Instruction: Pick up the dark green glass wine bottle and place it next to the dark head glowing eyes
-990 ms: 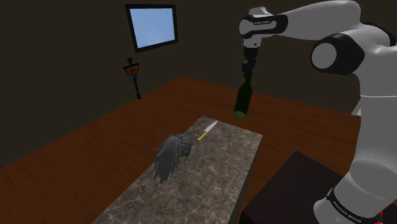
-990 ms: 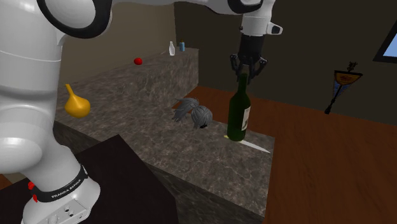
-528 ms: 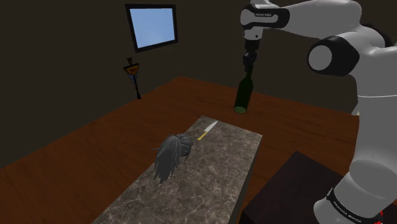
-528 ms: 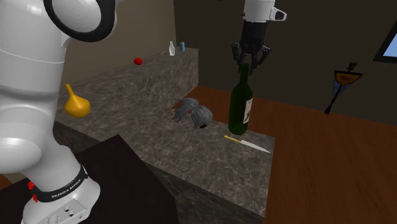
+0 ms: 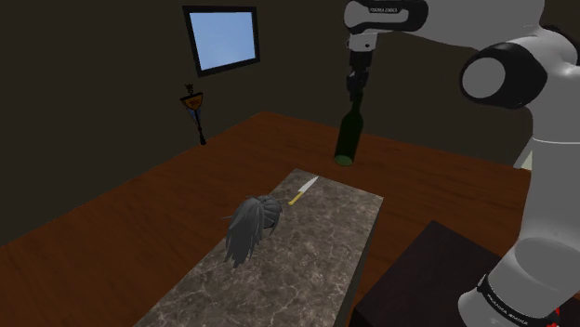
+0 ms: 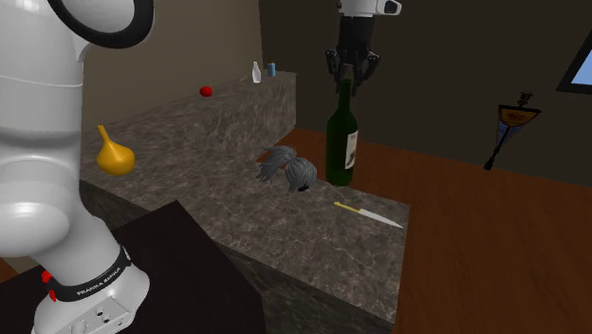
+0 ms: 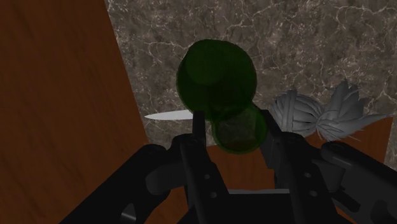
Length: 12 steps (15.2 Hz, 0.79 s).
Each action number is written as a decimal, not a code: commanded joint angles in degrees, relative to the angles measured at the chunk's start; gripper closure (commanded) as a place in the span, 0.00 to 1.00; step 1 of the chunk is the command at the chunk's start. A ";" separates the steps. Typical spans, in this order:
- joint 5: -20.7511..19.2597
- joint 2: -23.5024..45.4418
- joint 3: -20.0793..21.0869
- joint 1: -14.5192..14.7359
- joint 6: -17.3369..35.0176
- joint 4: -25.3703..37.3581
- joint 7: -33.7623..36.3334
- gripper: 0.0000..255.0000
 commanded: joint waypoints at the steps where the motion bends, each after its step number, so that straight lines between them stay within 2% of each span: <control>1: -0.44 -2.09 0.63 1.99 -0.05 -1.95 2.51 1.00; 6: -1.23 -5.32 2.42 6.35 -0.74 -4.32 8.44 1.00; 12: -1.86 -6.95 4.91 11.30 -2.68 -3.83 15.79 1.00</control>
